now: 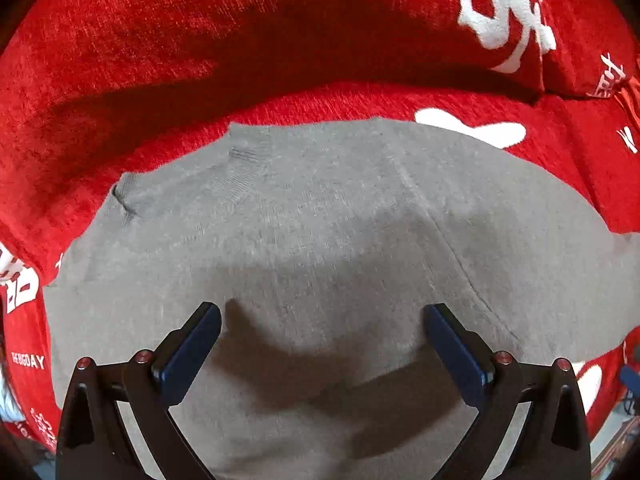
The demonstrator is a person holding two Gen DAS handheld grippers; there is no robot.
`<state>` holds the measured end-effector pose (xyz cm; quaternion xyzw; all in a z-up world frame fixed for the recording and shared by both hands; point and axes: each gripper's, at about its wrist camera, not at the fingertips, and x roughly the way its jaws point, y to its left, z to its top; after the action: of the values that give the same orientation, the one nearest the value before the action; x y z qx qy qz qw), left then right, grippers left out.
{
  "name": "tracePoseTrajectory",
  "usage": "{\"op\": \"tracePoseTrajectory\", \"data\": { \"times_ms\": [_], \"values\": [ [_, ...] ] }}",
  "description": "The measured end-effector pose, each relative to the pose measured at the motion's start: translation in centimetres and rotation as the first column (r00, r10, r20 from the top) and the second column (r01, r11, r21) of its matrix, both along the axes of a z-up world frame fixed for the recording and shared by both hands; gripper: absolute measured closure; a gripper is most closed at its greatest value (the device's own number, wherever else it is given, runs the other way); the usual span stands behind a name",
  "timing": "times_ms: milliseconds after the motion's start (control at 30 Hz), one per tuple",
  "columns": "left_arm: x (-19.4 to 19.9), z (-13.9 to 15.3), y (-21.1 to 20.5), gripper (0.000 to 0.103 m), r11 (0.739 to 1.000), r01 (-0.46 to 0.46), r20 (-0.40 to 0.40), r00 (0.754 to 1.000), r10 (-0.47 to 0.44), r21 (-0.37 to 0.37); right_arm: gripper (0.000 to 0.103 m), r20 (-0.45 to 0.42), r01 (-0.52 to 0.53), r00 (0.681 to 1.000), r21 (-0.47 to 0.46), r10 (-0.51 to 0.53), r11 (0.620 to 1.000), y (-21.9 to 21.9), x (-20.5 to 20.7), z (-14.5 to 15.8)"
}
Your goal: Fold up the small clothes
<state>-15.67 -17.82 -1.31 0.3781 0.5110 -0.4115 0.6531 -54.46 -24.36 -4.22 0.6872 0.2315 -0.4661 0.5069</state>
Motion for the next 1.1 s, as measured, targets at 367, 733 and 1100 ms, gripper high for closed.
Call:
{"op": "tracePoseTrajectory", "data": {
  "times_ms": [367, 733, 1100],
  "values": [
    [-0.7, 1.9, 2.6, 0.0, 1.0, 0.015, -0.115, 0.993, -0.018, -0.023, 0.041, 0.154, 0.242, 0.958, 0.028, -0.244, 0.97, -2.1, -4.6, -2.6],
    [-0.9, 2.5, 3.8, 0.0, 0.999, -0.028, -0.182, 0.983, 0.022, -0.033, 0.043, 0.373, 0.482, 0.807, 0.034, -0.459, 0.875, -3.5, -6.6, -3.9],
    [2.7, 3.1, 8.4, 0.0, 0.992, -0.127, -0.216, 0.969, 0.121, -0.016, 0.097, 0.517, 0.274, 0.836, -0.106, -0.182, 0.956, -6.4, -1.2, 0.2]
  ]
}}
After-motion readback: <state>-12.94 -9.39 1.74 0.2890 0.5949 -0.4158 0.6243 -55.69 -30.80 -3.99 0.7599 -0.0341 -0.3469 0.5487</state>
